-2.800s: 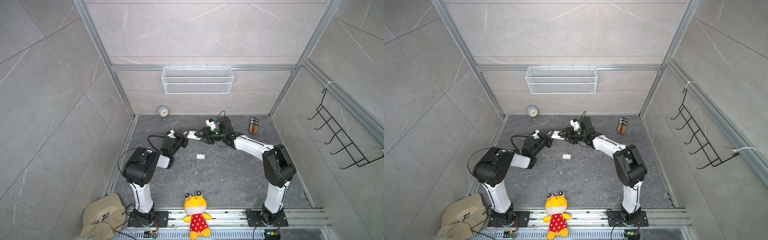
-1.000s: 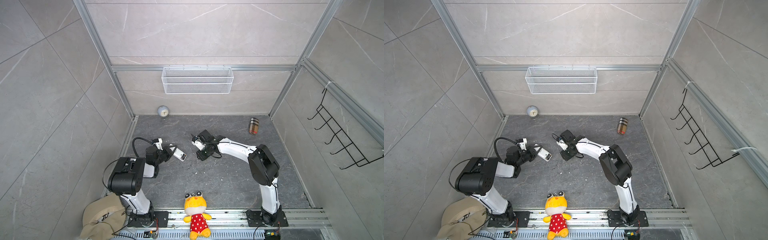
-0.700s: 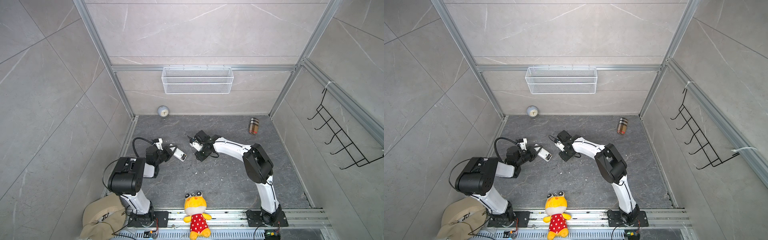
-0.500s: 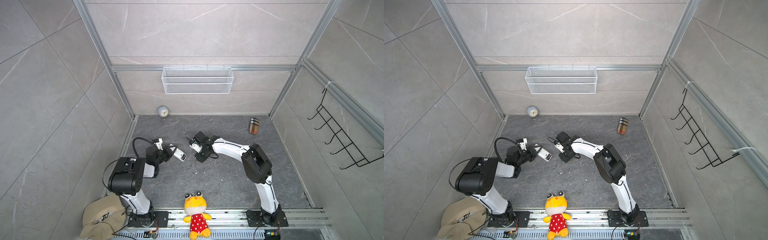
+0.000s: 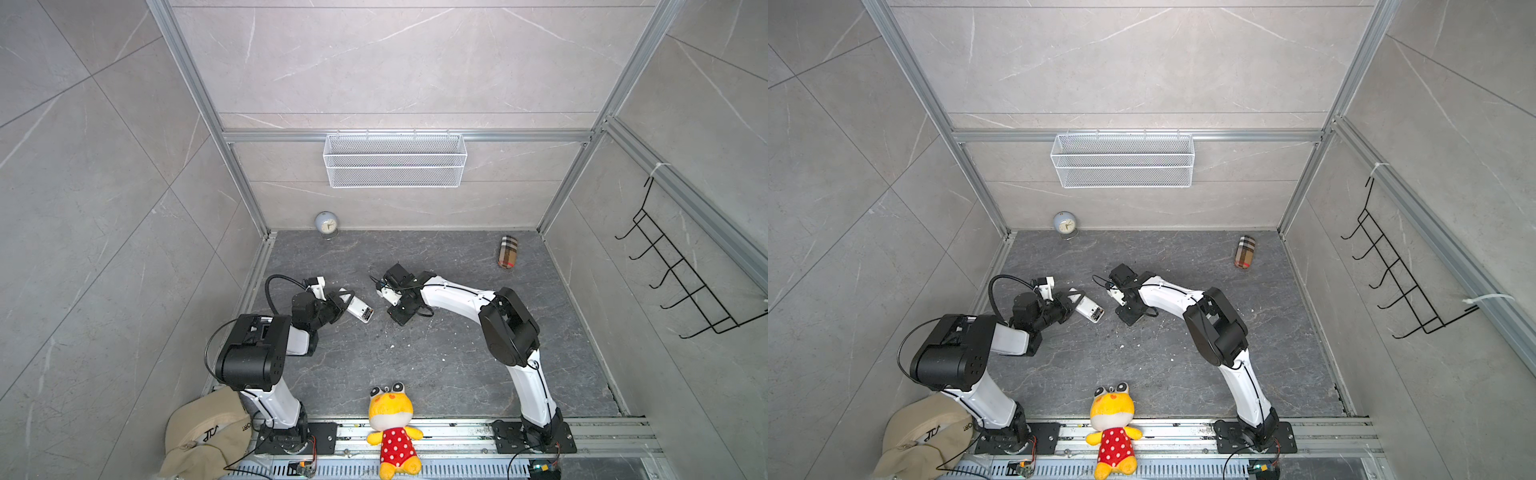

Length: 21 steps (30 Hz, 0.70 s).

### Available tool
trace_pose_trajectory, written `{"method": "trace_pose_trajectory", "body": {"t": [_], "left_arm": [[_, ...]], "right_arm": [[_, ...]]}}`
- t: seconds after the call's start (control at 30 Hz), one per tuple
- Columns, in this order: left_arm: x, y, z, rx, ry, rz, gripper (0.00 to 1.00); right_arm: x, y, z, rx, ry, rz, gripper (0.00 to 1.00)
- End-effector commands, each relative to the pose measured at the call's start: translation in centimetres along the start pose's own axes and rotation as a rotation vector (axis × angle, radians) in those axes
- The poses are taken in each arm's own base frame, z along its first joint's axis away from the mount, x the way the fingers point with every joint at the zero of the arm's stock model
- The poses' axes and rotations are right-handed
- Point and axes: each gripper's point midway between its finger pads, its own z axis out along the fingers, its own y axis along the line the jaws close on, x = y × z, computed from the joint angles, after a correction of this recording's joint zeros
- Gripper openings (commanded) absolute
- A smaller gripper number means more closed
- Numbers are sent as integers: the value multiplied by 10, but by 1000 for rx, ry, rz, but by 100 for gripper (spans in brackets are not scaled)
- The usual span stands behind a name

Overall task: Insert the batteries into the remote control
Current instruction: 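Lower the open right gripper over the white battery cover, then close the right gripper on the white cover and lift it off the table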

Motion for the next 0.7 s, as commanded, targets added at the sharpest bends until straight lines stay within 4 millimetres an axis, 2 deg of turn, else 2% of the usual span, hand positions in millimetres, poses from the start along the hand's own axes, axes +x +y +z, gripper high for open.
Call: {"method": "trace_pose_trajectory", "body": {"t": [0.0,0.17,0.4,0.67], "left_arm": [[-7,-19,-3,62,-13,48,9],[-7,-19,-3,60,-14,47,9],[-7,-17,-3,49,-9,52,9],[-2,-5,1,1,26,31,10]], "right_arm": [[-7,3,-4,-4,-14,40,2],[-20,3,-13,-71,-57,184,0],[-46,8,-28,-355,-165,449,0],[-51,-4,-22,-646,-256,661,1]]}}
